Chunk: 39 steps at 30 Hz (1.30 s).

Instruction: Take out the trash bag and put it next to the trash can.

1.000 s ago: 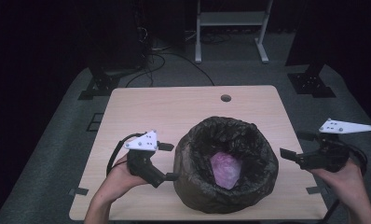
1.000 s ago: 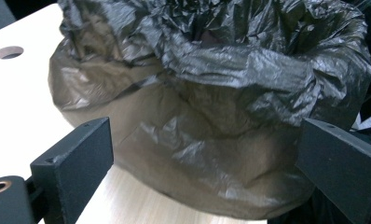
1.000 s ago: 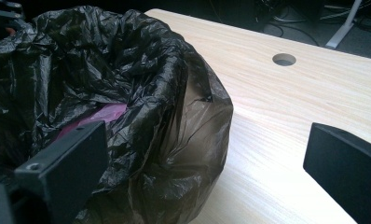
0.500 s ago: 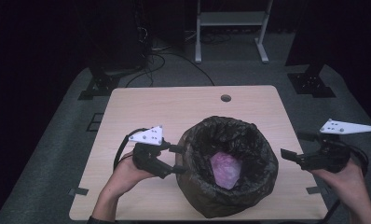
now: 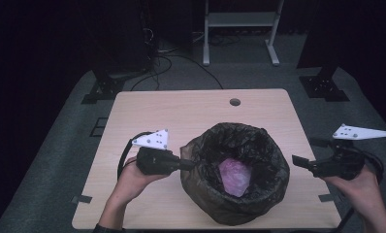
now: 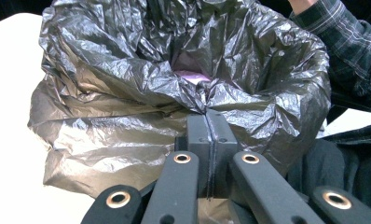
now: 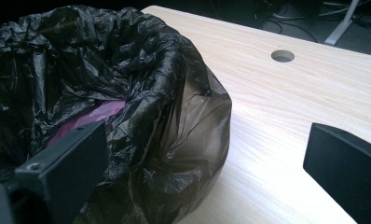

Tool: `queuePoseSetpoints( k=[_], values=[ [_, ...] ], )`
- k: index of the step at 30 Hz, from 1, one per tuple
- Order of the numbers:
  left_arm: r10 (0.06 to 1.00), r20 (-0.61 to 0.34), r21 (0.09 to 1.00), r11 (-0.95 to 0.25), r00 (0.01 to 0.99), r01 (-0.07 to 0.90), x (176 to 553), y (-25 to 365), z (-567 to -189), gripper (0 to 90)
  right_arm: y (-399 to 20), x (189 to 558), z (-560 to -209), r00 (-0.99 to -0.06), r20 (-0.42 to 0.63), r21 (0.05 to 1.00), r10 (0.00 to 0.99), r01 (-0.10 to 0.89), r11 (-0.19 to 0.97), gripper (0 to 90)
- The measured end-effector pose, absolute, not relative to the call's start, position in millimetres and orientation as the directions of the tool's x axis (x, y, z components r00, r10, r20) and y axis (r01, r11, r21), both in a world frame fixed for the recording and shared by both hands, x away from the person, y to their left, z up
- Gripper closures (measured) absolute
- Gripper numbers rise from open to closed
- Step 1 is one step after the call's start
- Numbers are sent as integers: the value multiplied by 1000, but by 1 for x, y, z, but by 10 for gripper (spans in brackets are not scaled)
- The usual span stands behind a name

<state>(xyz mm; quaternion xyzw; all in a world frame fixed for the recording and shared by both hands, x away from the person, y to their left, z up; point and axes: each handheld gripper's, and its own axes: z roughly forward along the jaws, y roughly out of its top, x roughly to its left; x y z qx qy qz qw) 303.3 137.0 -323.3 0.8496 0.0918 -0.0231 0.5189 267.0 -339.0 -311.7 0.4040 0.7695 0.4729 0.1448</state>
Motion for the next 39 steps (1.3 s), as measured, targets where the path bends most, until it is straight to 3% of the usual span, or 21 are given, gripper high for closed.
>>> queuePoseSetpoints(
  k=[17, 39],
  values=[
    [78, -87, 912, -394, 993, 111, 308, 112, -284, 896, -340, 267, -310, -635, 155, 849, 756, 478, 227, 0],
    [-15, -83, 888, -454, 996, 67, 336, -2, -266, 896, -358, 264, -306, -624, 155, 865, 766, 461, 200, 0]
  ],
)
